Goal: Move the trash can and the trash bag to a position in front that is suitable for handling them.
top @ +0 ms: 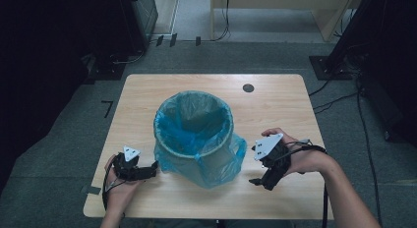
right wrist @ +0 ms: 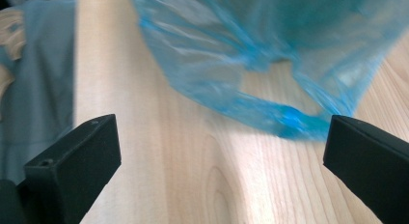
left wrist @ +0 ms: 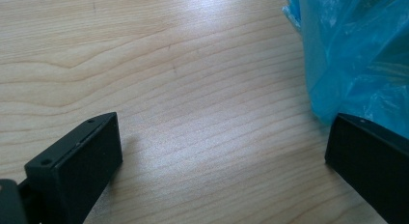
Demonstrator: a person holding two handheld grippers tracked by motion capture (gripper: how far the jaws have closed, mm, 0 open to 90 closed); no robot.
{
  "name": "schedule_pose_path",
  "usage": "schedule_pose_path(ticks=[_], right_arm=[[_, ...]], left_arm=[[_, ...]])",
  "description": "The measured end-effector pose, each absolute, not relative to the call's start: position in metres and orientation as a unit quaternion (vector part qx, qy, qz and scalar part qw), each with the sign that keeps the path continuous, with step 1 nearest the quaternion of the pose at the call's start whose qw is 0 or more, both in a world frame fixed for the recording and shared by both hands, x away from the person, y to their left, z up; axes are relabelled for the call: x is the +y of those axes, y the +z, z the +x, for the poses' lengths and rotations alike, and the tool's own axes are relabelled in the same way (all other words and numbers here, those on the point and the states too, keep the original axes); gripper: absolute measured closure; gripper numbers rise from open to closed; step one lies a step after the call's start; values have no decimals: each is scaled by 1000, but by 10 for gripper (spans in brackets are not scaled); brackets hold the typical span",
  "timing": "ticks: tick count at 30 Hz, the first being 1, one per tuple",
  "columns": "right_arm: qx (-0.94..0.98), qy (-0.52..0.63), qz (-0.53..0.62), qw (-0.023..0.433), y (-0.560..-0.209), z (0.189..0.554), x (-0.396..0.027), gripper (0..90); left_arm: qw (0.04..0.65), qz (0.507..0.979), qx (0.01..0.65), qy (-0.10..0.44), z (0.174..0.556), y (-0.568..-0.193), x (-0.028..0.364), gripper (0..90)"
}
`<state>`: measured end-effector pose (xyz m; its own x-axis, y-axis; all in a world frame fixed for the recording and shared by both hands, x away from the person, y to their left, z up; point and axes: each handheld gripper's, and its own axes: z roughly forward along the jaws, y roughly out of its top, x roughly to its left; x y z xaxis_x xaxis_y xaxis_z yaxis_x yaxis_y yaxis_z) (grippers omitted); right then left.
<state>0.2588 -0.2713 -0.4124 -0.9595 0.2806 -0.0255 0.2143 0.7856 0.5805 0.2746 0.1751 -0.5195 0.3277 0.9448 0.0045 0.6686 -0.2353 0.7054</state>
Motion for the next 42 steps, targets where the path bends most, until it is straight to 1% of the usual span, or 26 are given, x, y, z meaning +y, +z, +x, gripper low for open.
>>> schedule_pose_path(ticks=[4, 7, 9, 20, 29, 34, 38, 39, 41, 42], right_arm=[[933, 300, 185, 68, -425, 264, -281, 0], [924, 283, 239, 96, -439, 269, -290, 0], [920, 274, 259, 106, -448, 271, -297, 0], [883, 260, 374, 117, -481, 271, -337, 0], [845, 251, 454, 131, -499, 260, -380, 0], [805, 243, 522, 144, -510, 255, -398, 0], [758, 249, 576, 175, -514, 252, -405, 0], [741, 257, 591, 190, -516, 252, -405, 0], [692, 289, 617, 239, -524, 248, -405, 0], [679, 291, 626, 249, -526, 247, -404, 0]], left_arm=[[310, 754, 535, 223, 275, -520, 175, 0], [310, 754, 535, 223, 275, -520, 175, 0], [310, 754, 535, 223, 275, -520, 175, 0], [310, 754, 535, 223, 275, -520, 175, 0], [310, 753, 536, 223, 275, -519, 175, 0], [310, 754, 535, 223, 275, -519, 175, 0], [309, 753, 537, 223, 274, -519, 175, 0], [309, 752, 537, 223, 274, -520, 175, 0], [309, 752, 538, 224, 274, -520, 175, 0], [309, 751, 538, 224, 274, -520, 175, 0]])
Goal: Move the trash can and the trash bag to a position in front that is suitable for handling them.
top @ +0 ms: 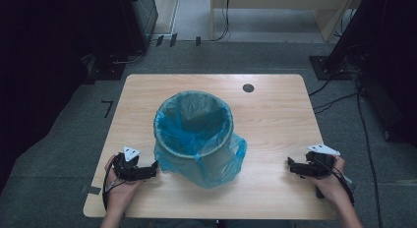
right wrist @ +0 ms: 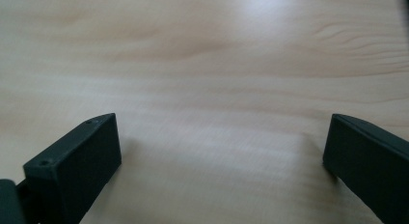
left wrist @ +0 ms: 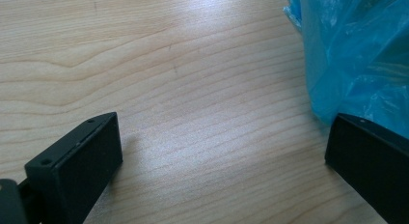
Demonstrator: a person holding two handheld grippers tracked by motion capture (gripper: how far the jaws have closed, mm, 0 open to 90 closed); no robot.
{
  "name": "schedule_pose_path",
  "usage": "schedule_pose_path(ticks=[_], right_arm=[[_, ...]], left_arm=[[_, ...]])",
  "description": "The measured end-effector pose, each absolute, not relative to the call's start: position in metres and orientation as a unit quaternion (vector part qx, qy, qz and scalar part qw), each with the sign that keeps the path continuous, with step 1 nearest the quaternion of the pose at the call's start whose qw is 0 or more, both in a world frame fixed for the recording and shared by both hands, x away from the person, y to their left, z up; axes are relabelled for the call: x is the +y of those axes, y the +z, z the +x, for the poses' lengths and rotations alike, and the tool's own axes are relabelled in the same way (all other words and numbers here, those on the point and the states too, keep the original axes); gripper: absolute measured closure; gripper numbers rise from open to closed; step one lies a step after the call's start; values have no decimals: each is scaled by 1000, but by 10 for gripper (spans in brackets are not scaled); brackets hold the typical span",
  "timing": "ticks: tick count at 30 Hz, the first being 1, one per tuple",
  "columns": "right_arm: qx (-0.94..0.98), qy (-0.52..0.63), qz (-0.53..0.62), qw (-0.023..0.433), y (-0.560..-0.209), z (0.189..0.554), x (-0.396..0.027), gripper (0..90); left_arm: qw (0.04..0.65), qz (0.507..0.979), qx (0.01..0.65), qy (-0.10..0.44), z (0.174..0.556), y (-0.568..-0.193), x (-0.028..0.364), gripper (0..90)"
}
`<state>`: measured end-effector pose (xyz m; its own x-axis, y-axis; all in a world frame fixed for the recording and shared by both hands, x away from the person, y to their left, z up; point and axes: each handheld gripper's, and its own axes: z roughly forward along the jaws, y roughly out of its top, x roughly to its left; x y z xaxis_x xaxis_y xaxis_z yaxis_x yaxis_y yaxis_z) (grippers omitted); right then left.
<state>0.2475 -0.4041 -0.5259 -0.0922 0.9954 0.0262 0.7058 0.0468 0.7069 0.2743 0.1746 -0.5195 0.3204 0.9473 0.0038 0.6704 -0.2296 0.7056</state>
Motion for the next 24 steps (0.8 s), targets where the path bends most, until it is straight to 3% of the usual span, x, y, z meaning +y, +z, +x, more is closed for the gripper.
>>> schedule_pose_path(ticks=[16, 17, 21, 24], right_arm=[[673, 288, 632, 253, -526, 248, -401, 5], [673, 289, 631, 254, -526, 247, -400, 28], [682, 321, 601, 267, -523, 236, -391, 449], [696, 328, 584, 260, -523, 233, -382, 418]], left_arm=[[310, 756, 532, 221, 276, -519, 174, 0], [311, 761, 526, 218, 275, -519, 173, 0], [321, 776, 501, 209, 274, -520, 170, 1], [325, 779, 493, 208, 273, -519, 171, 32]])
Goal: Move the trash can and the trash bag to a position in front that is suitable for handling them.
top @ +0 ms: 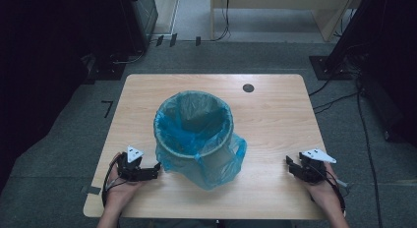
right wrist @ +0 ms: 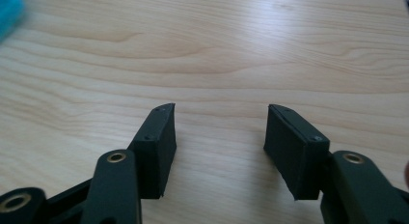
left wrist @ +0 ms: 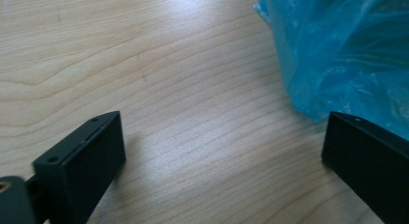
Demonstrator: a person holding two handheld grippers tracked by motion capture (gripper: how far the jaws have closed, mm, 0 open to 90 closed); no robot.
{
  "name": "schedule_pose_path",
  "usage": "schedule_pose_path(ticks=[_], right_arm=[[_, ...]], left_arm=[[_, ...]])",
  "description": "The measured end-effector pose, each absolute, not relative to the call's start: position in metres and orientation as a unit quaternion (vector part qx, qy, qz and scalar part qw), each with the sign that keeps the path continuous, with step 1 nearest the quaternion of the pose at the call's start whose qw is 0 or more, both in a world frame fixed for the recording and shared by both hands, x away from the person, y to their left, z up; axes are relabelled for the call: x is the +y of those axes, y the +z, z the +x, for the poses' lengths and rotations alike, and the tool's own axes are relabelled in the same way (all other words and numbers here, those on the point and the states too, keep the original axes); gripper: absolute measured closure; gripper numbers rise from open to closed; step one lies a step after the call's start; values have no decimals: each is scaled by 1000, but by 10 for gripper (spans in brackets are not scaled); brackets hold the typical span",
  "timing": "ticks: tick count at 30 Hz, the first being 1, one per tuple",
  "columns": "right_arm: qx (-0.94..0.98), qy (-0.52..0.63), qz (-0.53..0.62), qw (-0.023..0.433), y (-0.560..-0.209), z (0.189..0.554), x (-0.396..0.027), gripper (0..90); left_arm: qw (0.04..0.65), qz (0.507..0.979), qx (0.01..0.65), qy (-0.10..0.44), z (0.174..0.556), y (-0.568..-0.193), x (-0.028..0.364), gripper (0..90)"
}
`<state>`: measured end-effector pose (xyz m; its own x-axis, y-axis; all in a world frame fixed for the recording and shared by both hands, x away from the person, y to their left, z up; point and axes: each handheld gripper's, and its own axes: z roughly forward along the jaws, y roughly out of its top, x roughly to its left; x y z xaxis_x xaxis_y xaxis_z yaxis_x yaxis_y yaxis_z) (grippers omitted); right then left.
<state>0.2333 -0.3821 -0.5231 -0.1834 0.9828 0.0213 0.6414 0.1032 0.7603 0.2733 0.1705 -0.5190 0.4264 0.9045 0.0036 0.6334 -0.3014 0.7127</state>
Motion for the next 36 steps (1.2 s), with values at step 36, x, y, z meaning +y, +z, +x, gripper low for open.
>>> schedule_pose_path(ticks=[36], right_arm=[[704, 329, 577, 250, -523, 241, -377, 319]], left_arm=[[324, 774, 500, 212, 273, -519, 169, 51]])
